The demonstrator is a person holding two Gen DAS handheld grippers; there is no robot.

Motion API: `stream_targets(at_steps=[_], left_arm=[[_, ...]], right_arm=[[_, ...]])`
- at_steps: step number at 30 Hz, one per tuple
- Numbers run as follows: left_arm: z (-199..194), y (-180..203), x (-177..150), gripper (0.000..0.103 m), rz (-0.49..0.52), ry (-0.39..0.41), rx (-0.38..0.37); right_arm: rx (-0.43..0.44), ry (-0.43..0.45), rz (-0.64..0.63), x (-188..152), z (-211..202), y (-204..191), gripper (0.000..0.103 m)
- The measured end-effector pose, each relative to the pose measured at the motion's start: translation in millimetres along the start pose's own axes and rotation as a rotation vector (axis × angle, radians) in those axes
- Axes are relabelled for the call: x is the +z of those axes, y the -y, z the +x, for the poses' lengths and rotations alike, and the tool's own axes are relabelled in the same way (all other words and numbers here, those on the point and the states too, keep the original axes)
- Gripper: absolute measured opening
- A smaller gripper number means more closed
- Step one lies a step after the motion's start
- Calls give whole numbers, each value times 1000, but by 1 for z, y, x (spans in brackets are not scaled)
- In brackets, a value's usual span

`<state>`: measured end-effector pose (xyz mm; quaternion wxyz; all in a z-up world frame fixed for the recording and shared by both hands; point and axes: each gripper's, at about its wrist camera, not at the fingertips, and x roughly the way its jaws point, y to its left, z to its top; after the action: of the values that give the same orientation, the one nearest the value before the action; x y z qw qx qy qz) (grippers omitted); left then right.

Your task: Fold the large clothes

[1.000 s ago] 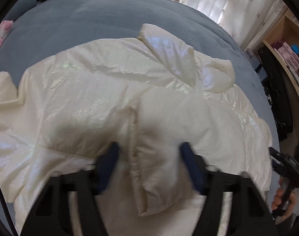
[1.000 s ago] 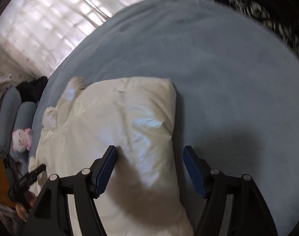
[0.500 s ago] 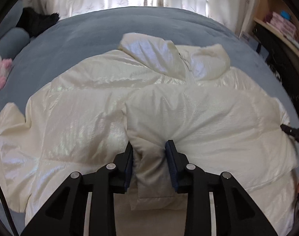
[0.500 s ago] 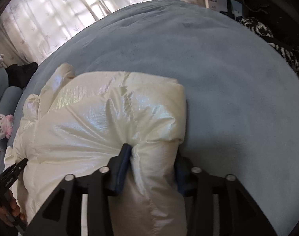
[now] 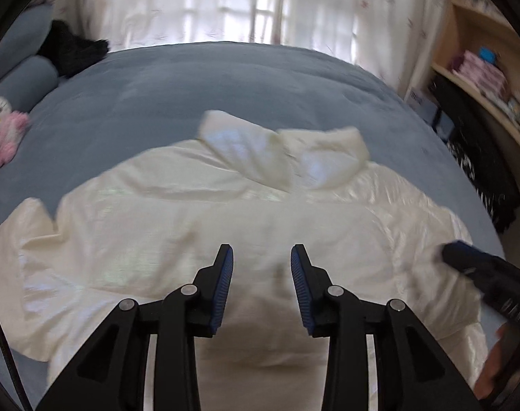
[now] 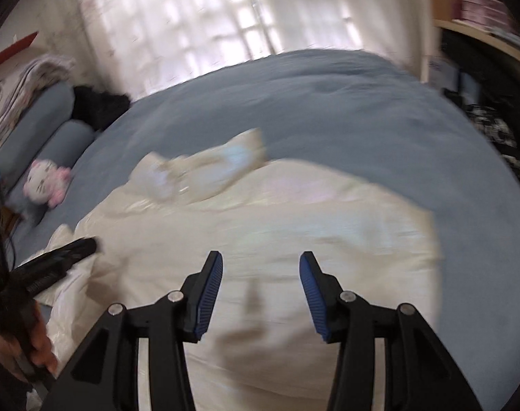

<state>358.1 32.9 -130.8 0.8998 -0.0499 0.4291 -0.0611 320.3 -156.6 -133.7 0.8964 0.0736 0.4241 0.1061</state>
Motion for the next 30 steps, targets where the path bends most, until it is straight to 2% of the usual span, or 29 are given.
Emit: stream_targets(at_steps=[3, 6, 9, 12, 14, 16, 21, 30], left_arm=[[22, 18, -3, 33, 15, -19, 24], [44, 21, -3, 33, 31, -44, 72], [63, 16, -2, 33, 57, -72, 129], [66, 11, -3, 33, 71, -70, 156], [65, 9, -5, 33, 83, -66, 169], [64, 7, -6, 33, 82, -67, 172], [57, 9, -5, 33, 69, -83, 180], [17, 4, -11, 33, 43, -107, 165]], right_arm=[[16, -44, 15, -8, 25, -14, 47], [-30, -43, 18, -10, 45, -4, 47], [-133, 15, -7, -7, 42, 25, 47], [-250, 49, 34, -4, 34, 69, 46], [-253, 47, 96, -4, 28, 100, 45], [-299, 46, 144, -6, 22, 120, 46], [-267, 41, 235, -11, 8, 140, 47], [-209, 75, 246, -23, -33, 105, 47]])
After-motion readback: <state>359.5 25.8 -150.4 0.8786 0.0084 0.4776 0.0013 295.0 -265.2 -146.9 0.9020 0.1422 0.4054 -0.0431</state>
